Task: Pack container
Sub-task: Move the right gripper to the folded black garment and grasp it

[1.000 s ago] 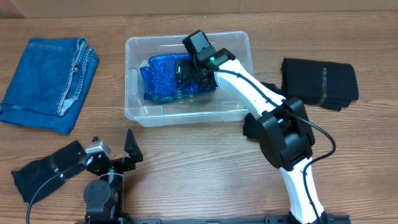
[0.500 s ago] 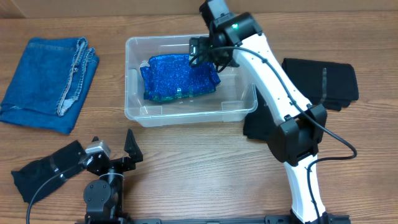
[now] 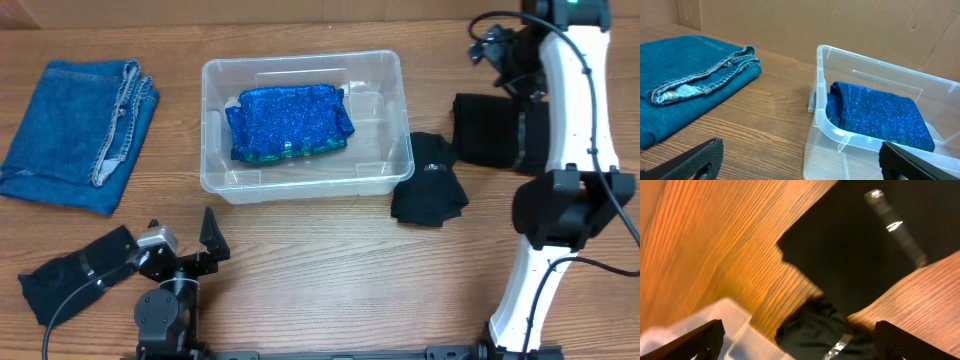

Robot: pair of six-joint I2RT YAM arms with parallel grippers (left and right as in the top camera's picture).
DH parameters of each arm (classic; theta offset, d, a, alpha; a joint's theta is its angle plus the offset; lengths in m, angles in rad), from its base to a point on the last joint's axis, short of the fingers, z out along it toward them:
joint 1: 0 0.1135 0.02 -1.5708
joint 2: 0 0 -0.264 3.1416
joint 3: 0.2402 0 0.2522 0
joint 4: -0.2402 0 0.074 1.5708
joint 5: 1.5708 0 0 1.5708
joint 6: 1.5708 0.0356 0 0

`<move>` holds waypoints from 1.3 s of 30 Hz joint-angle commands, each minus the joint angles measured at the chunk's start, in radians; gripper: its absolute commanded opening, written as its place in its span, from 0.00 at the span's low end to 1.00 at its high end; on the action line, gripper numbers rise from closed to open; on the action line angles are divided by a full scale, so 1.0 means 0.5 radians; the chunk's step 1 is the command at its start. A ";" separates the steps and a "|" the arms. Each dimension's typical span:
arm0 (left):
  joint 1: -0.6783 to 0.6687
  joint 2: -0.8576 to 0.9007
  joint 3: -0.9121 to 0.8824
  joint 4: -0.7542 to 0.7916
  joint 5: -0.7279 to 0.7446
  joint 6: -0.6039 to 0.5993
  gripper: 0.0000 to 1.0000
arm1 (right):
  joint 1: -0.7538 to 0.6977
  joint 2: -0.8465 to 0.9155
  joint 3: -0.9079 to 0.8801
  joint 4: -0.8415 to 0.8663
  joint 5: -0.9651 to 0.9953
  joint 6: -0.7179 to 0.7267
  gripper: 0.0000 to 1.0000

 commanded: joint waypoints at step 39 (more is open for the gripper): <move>0.012 -0.021 -0.007 0.006 -0.032 0.024 1.00 | -0.665 -0.065 -1.557 0.973 -0.074 -0.337 0.42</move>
